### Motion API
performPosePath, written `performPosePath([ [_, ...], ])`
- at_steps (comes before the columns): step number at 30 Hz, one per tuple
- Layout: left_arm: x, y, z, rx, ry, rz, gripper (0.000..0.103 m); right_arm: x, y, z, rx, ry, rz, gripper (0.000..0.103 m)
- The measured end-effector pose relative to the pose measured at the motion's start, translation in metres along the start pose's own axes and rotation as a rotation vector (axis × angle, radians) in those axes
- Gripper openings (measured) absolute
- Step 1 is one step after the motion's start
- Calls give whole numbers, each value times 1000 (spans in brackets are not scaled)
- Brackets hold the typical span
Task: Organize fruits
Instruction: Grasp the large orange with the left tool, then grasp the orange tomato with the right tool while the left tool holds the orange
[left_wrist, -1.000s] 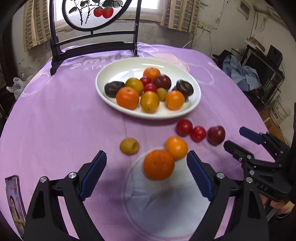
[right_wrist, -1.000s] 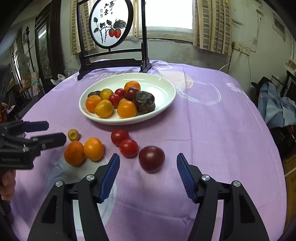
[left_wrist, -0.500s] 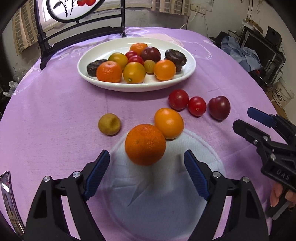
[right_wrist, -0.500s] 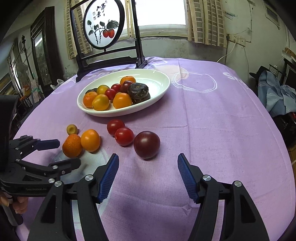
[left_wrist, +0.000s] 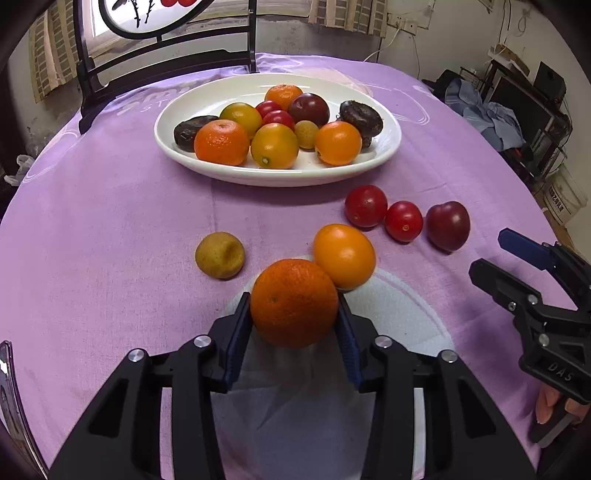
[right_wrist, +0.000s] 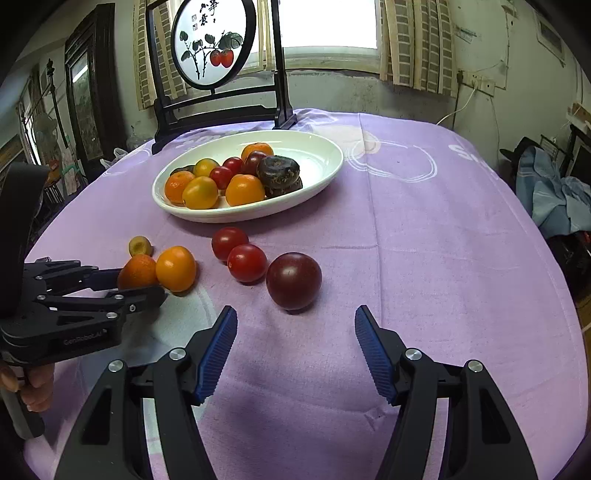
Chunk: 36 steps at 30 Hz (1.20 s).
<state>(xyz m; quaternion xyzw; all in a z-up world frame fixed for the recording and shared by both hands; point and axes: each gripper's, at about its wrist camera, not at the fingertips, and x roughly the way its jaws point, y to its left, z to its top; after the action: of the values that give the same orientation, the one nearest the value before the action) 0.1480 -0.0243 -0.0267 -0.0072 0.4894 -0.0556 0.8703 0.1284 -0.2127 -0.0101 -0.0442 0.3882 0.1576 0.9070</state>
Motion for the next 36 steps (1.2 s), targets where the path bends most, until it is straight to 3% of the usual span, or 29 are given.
performPosePath([
  [16, -30, 15, -10, -34, -95, -19, 43, 1, -5, -3, 86, 7, 43, 73],
  [23, -48, 33, -7, -82, -131, -47, 42, -5, 38, 10, -10, 12, 87, 73],
  [28, -60, 63, -2, -171, -175, 9, 42, 7, 80, 16, -145, 47, 90, 73],
  [36, -56, 81, -1, -236, -149, 11, 42, 44, 118, 23, -248, 119, 87, 71],
])
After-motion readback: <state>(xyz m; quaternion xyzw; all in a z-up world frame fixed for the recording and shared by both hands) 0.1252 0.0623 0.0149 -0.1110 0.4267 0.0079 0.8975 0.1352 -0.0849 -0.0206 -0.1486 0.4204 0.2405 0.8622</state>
